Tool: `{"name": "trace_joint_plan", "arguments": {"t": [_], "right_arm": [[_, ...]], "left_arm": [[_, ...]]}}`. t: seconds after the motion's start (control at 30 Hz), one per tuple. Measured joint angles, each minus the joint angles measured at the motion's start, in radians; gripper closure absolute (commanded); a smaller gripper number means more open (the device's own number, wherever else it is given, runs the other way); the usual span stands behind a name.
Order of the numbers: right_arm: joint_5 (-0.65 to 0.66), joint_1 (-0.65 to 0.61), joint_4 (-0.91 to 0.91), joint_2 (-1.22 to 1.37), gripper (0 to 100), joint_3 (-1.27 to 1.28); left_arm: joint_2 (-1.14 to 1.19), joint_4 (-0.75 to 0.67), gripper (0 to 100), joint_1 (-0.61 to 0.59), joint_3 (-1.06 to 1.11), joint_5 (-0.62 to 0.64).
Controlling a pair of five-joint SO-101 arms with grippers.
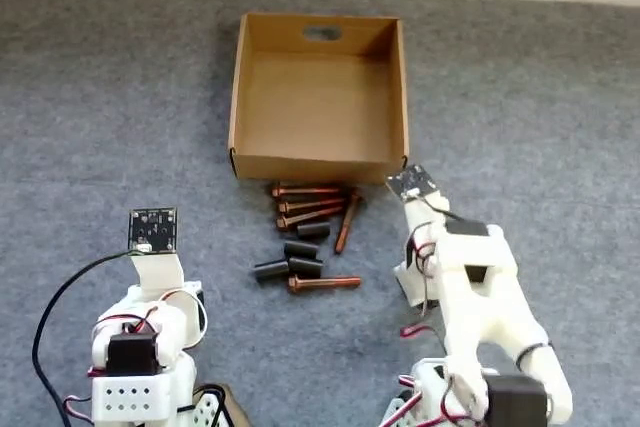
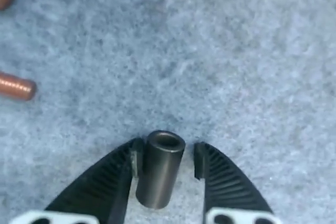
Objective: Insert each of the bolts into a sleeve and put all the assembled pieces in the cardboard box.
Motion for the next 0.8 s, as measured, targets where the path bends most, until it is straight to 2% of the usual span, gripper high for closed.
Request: {"name": "trace_joint_plan", "arguments": {"t": [0.1, 0.17, 0.37, 0.5, 0.6, 0.8], "right_arm": [[0.000, -0.002, -0.043, -0.002, 87.4, 0.044], [0.000, 0.002, -0.051, -0.003, 99.5, 0.048], [0.000, 0.011, -0.040, -0.020, 99.2, 0.031], [-0.015, 0.002, 0.150, -0.081, 99.2, -0.078], [-0.103, 0.005, 0.290, -0.210, 99.2, -0.193], [-0.256, -0.112, 0.284, -0.450, 99.2, -0.187]], "left_arm": [[0.000, 0.000, 99, 0.000, 0.000, 0.000], [0.000, 0.000, 99, 0.000, 0.000, 0.000], [0.000, 0.000, 99, 0.000, 0.000, 0.000], [0.000, 0.000, 99, 0.000, 0.000, 0.000], [0.000, 0.000, 99, 0.000, 0.000, 0.000], [0.000, 0.000, 99, 0.000, 0.000, 0.000]]}}
